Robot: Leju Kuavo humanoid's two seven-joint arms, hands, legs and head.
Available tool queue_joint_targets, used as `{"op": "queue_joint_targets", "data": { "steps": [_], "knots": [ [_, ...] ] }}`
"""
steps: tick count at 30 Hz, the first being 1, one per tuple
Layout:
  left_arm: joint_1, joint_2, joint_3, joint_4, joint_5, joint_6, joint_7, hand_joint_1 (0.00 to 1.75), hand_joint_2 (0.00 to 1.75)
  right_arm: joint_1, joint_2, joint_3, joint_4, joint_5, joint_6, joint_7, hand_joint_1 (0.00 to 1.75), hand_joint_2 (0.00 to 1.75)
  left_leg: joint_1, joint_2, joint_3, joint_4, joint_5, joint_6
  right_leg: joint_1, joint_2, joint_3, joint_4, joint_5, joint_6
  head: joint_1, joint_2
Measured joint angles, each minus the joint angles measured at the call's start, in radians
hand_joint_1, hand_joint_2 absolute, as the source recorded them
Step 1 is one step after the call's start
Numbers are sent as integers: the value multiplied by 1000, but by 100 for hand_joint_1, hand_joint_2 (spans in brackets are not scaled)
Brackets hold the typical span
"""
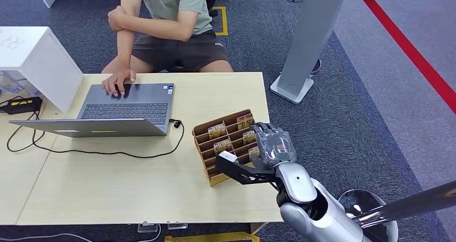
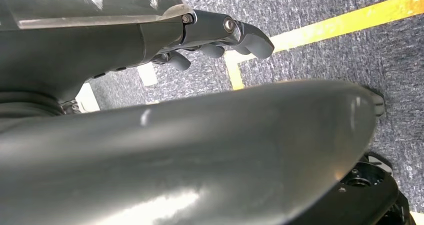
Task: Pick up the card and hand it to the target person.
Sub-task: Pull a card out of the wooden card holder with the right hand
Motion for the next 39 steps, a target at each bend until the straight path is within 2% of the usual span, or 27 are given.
{"op": "queue_joint_targets", "data": {
  "steps": [11, 19, 26, 32, 35, 39],
  "knots": [
    [0, -3, 0, 0, 10, 1, 15, 0, 0, -1, 17, 15, 117, -40, -63, -37, 44, 175, 0, 0, 0, 0, 0, 0, 0, 0, 0, 0, 0, 0, -2, 0],
    [0, -4, 0, 0, 17, 1, 15, 0, 0, -5, 33, 25, 174, -52, -83, -44, 66, 175, 0, 0, 0, 0, 0, 0, 0, 0, 0, 0, 0, 0, 0, 0],
    [0, -4, 0, 0, 17, 1, 15, 0, 0, -8, 36, 25, 199, -59, -101, -39, 78, 175, 0, 0, 0, 0, 0, 0, 0, 0, 0, 0, 0, 0, -1, 0],
    [0, -4, 0, 0, 17, -1, 15, 0, 0, -8, 36, 24, 206, -54, -123, -31, 64, 175, 0, 0, 0, 0, 0, 0, 0, 0, 0, 0, 0, 0, -1, 0],
    [0, -4, 0, 0, 17, -1, 15, 0, 0, -8, 36, 23, 206, -48, -133, -30, 62, 175, 0, 0, 0, 0, 0, 0, 0, 0, 0, 0, 0, 0, -1, 0],
    [0, -4, 0, 0, 18, -1, 13, 0, 0, -8, 36, 19, 204, -47, -137, -30, 69, 175, 0, 0, 0, 0, 0, 0, 0, 0, 0, 0, 0, 0, -1, 0]
  ]
}}
